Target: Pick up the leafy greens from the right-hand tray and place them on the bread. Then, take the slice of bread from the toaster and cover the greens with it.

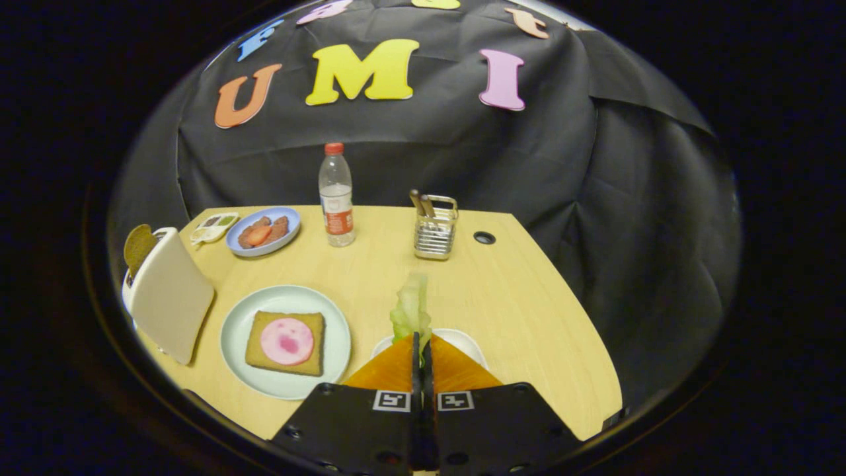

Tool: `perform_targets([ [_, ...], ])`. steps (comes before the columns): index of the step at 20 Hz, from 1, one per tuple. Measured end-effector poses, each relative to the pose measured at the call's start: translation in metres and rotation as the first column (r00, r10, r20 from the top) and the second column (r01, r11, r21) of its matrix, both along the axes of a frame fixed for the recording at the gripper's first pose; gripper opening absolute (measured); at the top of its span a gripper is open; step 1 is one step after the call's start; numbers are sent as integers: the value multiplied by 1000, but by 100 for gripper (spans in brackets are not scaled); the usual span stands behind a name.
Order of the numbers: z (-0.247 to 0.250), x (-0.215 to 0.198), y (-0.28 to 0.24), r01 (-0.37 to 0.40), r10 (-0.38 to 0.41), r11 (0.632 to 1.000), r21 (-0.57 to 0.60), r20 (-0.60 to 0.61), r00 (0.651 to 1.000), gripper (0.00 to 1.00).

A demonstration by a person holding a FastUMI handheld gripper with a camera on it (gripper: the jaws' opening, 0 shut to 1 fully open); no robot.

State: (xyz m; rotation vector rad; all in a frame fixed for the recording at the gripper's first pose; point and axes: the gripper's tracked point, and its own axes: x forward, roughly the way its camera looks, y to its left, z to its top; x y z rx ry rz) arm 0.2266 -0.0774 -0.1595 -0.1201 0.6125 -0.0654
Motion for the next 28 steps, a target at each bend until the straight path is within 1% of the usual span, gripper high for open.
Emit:
perform_targets([
  [3,11,-10,44,-53,53,999,5,13,999,0],
  [8,8,-10,123,-147,147,989,-15,9,989,0],
  [14,-16,-1,203,-242,243,968,61,-21,970,0],
  [17,-42,14,210,-243,248,967,82,-58,967,0],
  [21,-65,39,186,-187,195,978,95,-82,977,0],
  [24,-80,52,168,-166,174,983,84,-106,979,0],
  [28,-92,63,155,-158,166,985,75,-112,980,4],
])
